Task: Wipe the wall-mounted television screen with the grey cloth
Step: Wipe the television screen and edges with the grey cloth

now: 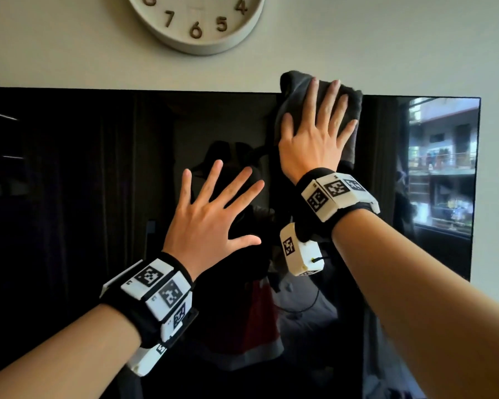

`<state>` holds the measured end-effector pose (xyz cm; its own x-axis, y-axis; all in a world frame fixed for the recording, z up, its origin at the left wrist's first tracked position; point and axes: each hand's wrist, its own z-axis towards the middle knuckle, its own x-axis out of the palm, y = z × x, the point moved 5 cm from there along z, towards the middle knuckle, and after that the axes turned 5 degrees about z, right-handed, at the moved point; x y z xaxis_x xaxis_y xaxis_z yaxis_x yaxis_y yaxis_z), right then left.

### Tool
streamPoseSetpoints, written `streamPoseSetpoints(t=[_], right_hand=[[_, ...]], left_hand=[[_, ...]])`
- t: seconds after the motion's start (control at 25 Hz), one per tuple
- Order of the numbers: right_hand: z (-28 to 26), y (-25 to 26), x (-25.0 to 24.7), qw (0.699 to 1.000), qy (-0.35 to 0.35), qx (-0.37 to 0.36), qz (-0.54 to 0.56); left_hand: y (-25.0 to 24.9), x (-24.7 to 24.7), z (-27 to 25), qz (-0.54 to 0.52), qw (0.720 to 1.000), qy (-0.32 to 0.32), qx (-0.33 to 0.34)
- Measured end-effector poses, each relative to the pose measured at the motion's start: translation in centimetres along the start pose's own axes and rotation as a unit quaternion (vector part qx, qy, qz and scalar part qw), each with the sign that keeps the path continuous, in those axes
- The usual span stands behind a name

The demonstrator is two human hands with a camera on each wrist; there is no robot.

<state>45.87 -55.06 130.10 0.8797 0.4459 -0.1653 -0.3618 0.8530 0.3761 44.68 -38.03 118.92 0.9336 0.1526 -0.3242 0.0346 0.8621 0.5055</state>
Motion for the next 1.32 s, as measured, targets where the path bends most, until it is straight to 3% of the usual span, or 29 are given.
streamPoseSetpoints(t=[0.12, 0.28, 0.48, 0.68, 0.76, 0.88, 1.08, 1.24, 1.32], right_hand=[[-0.9, 2.6, 1.2, 0.999, 0.010, -0.046, -0.008], [-0.9, 2.2, 1.0, 1.000, -0.004, 0.020, 0.002], [-2.3, 6.6, 3.1, 0.998, 0.035, -0.053, -0.003], [-1.1, 3.4, 1.6, 0.999, 0.001, 0.045, 0.002], [-2.0, 6.3, 2.8, 1.000, 0.014, -0.005, 0.000], [-3.2, 9.0, 4.4, 0.997, 0.030, -0.064, 0.001], [-3.0, 8.7, 4.2, 1.000, -0.008, 0.025, 0.005], [-5.5, 16.5, 7.5, 0.996, 0.038, -0.081, -0.001], [-5.8, 17.4, 8.3, 0.994, 0.044, -0.097, -0.010]], left_hand=[[0.3, 0.1, 0.0, -0.006, 1.000, -0.009, 0.007], [0.8, 0.3, -0.3, -0.012, 1.000, -0.007, 0.026], [1.6, 0.2, -1.1, -0.048, 0.998, -0.032, 0.039], [1.7, 0.8, -1.5, -0.026, 0.998, -0.028, 0.040], [2.2, 0.6, -1.8, -0.035, 0.998, -0.027, 0.033], [5.4, 0.5, -3.7, -0.011, 1.000, -0.007, 0.011], [12.4, 0.7, -8.0, 0.025, 0.999, 0.014, -0.025], [13.8, 1.7, -9.0, 0.021, 0.999, 0.023, -0.009], [13.8, 1.9, -9.0, 0.013, 1.000, 0.011, -0.008]])
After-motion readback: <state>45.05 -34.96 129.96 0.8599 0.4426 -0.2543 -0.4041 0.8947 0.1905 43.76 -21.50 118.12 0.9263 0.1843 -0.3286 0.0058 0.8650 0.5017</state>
